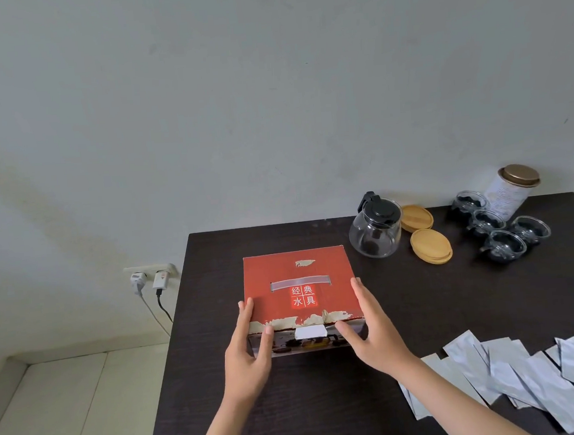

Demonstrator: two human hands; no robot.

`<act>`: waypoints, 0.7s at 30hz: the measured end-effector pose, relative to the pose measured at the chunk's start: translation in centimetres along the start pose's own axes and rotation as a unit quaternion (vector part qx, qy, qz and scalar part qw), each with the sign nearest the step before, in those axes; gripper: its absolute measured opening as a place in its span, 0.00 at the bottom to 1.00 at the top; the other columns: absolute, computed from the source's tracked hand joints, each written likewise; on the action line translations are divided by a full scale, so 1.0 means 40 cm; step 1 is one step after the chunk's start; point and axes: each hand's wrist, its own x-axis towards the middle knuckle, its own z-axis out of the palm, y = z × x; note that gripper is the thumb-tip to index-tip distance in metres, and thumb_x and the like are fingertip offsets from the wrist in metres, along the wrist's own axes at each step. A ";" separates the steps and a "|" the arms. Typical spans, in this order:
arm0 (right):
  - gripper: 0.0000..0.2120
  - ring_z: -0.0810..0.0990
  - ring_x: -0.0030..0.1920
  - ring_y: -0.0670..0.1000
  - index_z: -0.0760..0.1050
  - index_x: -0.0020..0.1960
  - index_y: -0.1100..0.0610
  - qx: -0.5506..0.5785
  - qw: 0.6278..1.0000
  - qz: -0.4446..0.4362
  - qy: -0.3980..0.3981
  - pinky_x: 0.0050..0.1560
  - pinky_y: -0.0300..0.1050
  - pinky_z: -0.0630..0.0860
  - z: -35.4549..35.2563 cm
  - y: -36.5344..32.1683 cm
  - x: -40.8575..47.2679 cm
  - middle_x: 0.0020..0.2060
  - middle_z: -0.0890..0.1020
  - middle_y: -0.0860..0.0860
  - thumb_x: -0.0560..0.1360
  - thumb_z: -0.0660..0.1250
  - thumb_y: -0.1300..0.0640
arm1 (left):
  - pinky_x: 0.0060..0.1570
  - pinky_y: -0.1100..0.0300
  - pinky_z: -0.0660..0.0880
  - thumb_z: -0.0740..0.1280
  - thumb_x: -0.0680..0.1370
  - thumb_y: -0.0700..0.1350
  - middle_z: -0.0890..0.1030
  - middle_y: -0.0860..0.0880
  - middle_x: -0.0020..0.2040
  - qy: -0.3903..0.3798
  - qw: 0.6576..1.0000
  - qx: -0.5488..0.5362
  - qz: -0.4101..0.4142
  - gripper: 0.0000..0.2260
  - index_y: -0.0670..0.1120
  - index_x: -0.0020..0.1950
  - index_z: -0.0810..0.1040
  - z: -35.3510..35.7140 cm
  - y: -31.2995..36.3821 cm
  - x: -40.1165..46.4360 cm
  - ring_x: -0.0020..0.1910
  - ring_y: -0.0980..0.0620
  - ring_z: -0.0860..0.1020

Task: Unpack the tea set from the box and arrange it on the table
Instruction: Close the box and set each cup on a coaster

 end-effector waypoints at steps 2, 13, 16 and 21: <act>0.38 0.51 0.76 0.45 0.43 0.76 0.40 -0.031 0.999 -0.006 0.010 0.71 0.47 0.65 0.003 0.004 0.000 0.78 0.47 0.45 0.73 0.60 0.34 | 0.55 0.79 0.65 0.66 0.76 0.48 0.62 0.56 0.75 0.002 1.000 0.002 -0.005 0.26 0.59 0.72 0.64 0.002 0.000 -0.002 0.73 0.61 0.61; 0.31 0.64 0.72 0.51 0.68 0.67 0.53 -0.156 0.966 -0.149 0.144 0.68 0.69 0.59 0.058 -0.020 0.009 0.68 0.70 0.52 0.71 0.67 0.38 | 0.58 0.80 0.62 0.64 0.75 0.52 0.61 0.56 0.75 0.005 1.000 0.002 -0.004 0.26 0.62 0.71 0.62 0.009 0.004 -0.003 0.74 0.62 0.58; 0.31 0.64 0.72 0.52 0.68 0.67 0.52 -0.132 0.972 -0.109 0.158 0.69 0.68 0.57 0.063 -0.042 0.013 0.70 0.68 0.52 0.70 0.67 0.38 | 0.58 0.76 0.66 0.64 0.75 0.54 0.64 0.56 0.74 0.005 1.000 0.006 -0.011 0.28 0.62 0.73 0.59 0.009 0.000 -0.004 0.71 0.60 0.65; 0.47 0.53 0.76 0.53 0.54 0.75 0.50 -0.046 0.987 0.007 0.152 0.69 0.61 0.62 0.072 -0.059 -0.004 0.76 0.53 0.55 0.66 0.70 0.33 | 0.59 0.67 0.67 0.63 0.77 0.53 0.62 0.66 0.70 0.003 0.997 -0.031 -0.077 0.34 0.61 0.76 0.47 0.022 0.000 -0.006 0.63 0.65 0.70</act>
